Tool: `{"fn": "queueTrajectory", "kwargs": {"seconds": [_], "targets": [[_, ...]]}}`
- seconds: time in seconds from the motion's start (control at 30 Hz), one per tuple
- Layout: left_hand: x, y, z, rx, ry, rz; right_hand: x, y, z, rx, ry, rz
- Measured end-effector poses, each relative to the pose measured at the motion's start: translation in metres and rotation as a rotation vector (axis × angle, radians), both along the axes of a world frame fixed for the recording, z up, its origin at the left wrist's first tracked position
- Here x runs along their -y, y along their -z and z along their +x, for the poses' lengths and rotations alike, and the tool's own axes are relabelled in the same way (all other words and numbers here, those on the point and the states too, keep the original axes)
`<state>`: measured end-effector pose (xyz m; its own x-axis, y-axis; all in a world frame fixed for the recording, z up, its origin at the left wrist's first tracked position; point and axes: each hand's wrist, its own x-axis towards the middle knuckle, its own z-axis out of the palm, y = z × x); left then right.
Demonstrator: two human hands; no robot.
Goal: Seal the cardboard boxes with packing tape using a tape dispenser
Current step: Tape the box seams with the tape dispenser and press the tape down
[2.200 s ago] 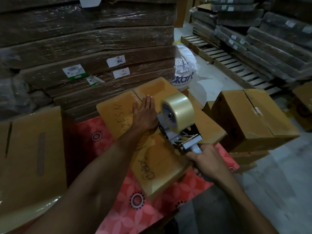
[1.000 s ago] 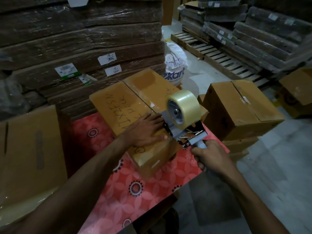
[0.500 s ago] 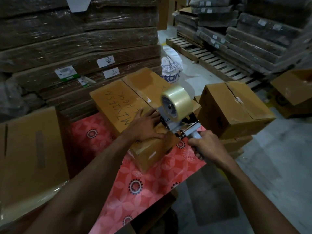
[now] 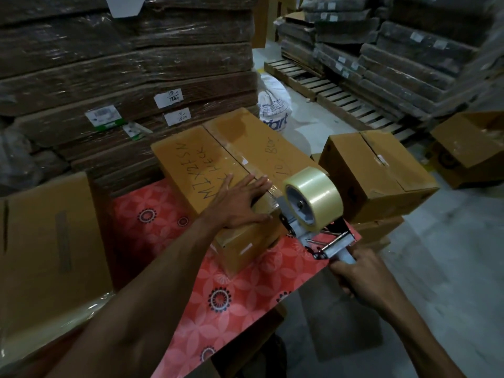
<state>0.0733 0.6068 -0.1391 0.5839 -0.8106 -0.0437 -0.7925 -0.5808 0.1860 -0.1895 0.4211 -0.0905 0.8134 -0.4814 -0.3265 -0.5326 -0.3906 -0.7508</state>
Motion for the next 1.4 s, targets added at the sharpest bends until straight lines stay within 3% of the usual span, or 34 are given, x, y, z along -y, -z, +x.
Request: {"fn": "queueTrajectory", "kwargs": {"seconds": [0.8, 1.07, 1.2, 1.4], "targets": [[0.012, 0.01, -0.023, 0.048, 0.014, 0.022, -0.004, 0.075, 0.021, 0.025, 0.093, 0.271], [0.01, 0.007, -0.025, 0.056, 0.02, 0.023, -0.03, 0.104, 0.013, 0.007, 0.279, 0.633], [0.02, 0.008, -0.029, -0.001, -0.093, -0.036, -0.014, 0.123, 0.003, 0.035, 0.453, 0.512], [0.051, 0.004, -0.045, 0.096, -0.307, -0.073, 0.029, 0.158, 0.02, 0.095, 0.63, 0.239]]}}
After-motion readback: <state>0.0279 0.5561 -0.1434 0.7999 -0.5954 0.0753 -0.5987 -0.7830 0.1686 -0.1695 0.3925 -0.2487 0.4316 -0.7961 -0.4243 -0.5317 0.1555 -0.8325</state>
